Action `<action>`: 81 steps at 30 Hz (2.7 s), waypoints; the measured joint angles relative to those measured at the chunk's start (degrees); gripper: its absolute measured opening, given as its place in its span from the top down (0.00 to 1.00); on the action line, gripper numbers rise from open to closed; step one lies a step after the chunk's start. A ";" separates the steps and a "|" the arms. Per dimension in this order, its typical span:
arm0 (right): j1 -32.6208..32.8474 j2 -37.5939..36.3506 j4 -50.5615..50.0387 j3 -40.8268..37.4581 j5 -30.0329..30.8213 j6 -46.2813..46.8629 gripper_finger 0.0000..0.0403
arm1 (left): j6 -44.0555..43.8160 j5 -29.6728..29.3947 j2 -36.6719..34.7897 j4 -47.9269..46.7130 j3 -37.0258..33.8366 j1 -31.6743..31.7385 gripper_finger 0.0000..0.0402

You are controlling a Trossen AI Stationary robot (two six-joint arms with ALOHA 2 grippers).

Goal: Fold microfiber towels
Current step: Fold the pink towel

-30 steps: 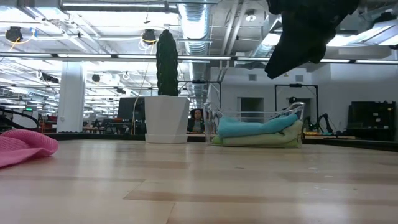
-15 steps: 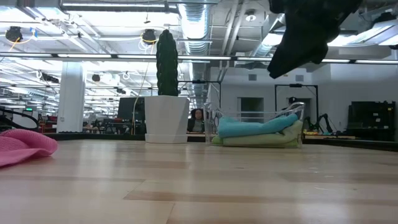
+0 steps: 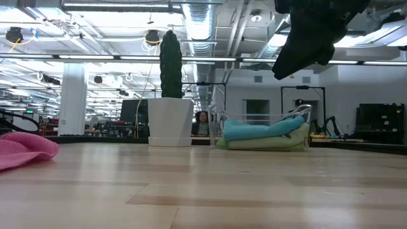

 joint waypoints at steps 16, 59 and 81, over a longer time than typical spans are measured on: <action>0.00 0.00 13.55 0.00 -0.91 -9.50 0.63 | 3.00 -6.05 -0.04 -8.62 10.25 0.87 1.00; -9.89 45.11 36.74 35.70 -24.62 -103.11 0.47 | -2.70 7.86 -0.09 -17.09 22.95 -4.77 1.00; -11.18 46.95 37.91 35.64 -31.10 -104.15 0.47 | -3.96 10.49 -0.04 -18.08 22.93 -4.92 1.00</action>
